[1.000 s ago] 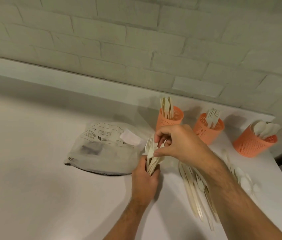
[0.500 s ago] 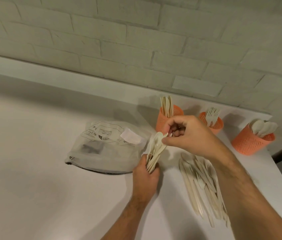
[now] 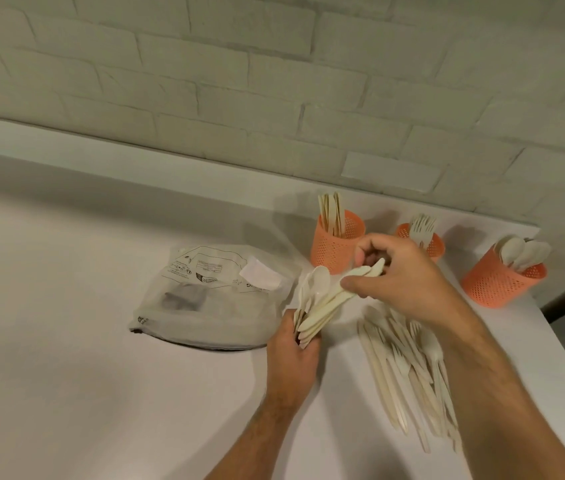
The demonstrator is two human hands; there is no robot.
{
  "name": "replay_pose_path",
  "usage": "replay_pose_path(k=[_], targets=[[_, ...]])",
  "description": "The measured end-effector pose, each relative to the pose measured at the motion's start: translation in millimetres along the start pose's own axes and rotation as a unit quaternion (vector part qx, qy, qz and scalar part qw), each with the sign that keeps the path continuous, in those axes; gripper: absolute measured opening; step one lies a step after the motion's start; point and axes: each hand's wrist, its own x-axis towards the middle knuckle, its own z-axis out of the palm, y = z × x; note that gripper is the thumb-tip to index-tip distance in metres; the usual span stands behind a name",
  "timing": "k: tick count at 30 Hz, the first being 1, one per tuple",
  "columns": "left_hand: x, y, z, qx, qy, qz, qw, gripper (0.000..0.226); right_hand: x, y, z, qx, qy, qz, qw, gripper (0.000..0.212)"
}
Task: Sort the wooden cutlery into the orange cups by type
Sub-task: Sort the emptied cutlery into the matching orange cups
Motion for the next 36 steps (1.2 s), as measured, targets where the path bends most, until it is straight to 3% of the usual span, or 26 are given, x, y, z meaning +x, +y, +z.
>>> replay_pose_path(k=[4,7,12,19,26,32,36], targets=[[0.7,-1.6,1.3,0.023,0.005,0.018,1.000,0.034,-3.3,14.1,27.1,0.135,0.102,0.052,0.984,0.026],[0.5,-2.1,2.7,0.042,-0.001,0.014,0.999,0.029,-8.5,26.2,49.3,0.137,0.155,0.082,0.975,0.016],[0.6,-2.5,3.0,0.038,-0.008,0.010,0.999,0.024,-7.6,27.9,52.2,0.096,0.150,0.076,0.981,0.008],[1.6,6.5,0.0,-0.009,0.010,-0.024,1.000,0.019,12.0,3.1,-18.1,0.173,0.180,0.012,0.968,0.012],[1.7,7.4,-1.2,-0.079,-0.002,-0.044,0.996,0.007,85.4,6.8,-68.5,0.004,0.240,-0.067,0.968,0.010],[3.2,10.9,-2.1,-0.077,0.015,-0.034,0.996,0.019,132.3,31.9,-47.7,-0.085,0.187,-0.071,0.976,0.036],[6.1,9.1,-3.7,-0.091,0.019,-0.043,0.995,0.021,144.6,61.0,-23.6,-0.162,0.096,-0.035,0.981,0.053]])
